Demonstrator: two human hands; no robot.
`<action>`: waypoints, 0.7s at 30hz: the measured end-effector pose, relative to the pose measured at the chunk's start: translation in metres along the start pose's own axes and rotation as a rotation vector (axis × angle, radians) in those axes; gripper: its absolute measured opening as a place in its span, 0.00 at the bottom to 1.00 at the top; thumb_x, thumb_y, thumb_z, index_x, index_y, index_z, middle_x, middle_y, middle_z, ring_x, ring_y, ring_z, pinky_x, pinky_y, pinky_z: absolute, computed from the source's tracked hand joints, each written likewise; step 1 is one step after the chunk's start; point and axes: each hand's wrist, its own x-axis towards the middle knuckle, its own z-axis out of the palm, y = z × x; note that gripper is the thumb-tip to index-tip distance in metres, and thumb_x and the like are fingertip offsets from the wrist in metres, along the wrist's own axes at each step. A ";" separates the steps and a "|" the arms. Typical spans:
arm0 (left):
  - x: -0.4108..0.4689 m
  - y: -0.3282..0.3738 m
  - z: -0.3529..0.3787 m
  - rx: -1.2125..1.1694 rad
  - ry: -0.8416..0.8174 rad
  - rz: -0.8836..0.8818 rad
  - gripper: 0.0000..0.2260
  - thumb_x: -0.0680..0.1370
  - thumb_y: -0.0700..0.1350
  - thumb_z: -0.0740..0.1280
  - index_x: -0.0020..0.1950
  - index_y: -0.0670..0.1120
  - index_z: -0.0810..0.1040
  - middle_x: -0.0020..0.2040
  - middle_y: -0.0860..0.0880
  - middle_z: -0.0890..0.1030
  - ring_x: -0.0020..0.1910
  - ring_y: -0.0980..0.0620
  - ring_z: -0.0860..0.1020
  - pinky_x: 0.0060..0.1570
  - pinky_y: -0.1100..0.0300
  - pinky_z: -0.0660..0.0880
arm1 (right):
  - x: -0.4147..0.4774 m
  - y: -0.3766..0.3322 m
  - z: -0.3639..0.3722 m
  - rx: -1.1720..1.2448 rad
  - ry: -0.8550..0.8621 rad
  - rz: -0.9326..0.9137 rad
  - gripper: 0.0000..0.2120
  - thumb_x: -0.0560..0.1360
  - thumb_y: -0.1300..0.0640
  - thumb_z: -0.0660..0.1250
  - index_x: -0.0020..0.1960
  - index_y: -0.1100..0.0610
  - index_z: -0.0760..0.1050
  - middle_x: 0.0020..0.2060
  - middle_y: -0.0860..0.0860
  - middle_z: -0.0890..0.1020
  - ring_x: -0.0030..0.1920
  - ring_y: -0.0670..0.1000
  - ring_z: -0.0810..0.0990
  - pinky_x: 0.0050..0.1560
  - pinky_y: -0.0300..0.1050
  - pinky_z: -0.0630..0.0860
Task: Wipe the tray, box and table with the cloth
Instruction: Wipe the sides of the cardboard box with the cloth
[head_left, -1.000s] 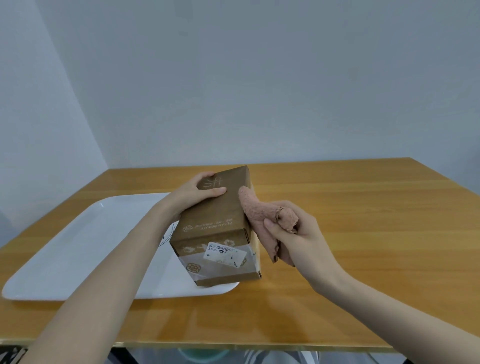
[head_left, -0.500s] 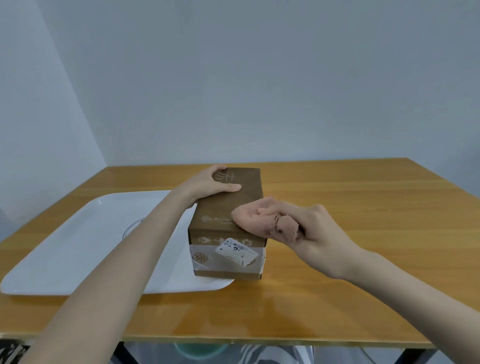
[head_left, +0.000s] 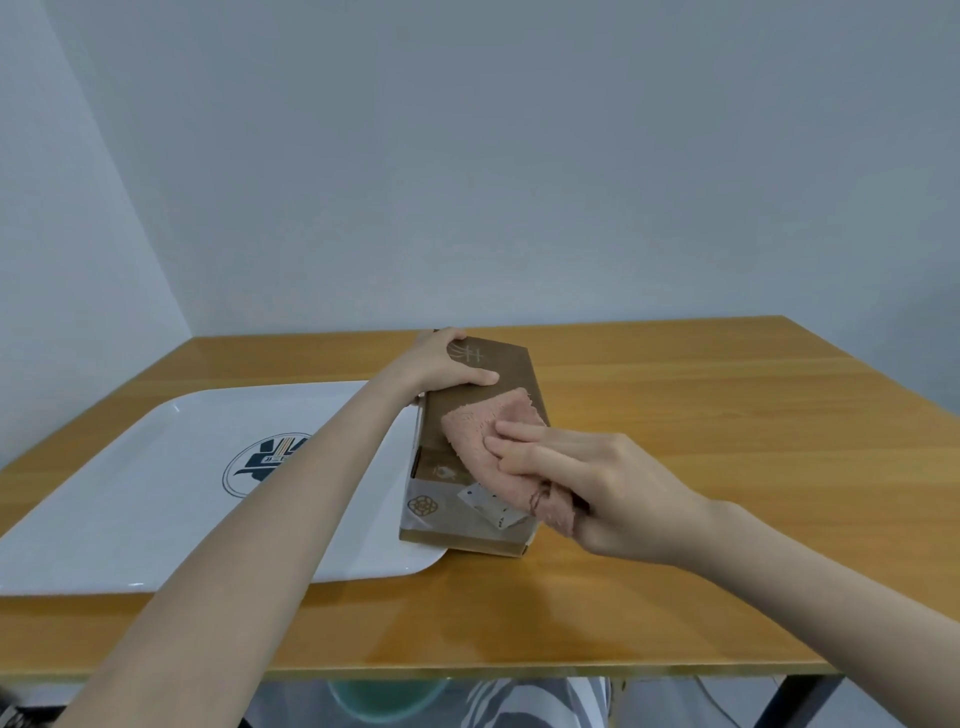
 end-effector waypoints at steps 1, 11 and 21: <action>0.000 0.000 0.000 0.006 0.001 0.004 0.36 0.68 0.55 0.75 0.73 0.53 0.64 0.70 0.49 0.65 0.64 0.47 0.71 0.58 0.48 0.75 | 0.000 0.001 -0.001 -0.043 0.000 -0.043 0.22 0.66 0.71 0.70 0.59 0.61 0.76 0.62 0.53 0.79 0.69 0.51 0.71 0.58 0.49 0.77; 0.003 0.000 -0.001 0.082 -0.015 0.044 0.37 0.68 0.57 0.74 0.73 0.55 0.63 0.71 0.52 0.67 0.65 0.49 0.71 0.62 0.49 0.73 | 0.030 -0.007 0.010 -0.310 -0.048 -0.346 0.12 0.80 0.63 0.56 0.53 0.60 0.79 0.62 0.55 0.79 0.69 0.52 0.71 0.70 0.48 0.67; -0.001 0.000 0.001 0.069 -0.027 0.047 0.37 0.69 0.56 0.74 0.74 0.54 0.63 0.71 0.50 0.67 0.64 0.48 0.73 0.55 0.50 0.77 | -0.017 0.014 -0.015 -0.350 -0.175 -0.321 0.12 0.80 0.60 0.58 0.54 0.61 0.79 0.62 0.55 0.78 0.70 0.50 0.69 0.70 0.49 0.67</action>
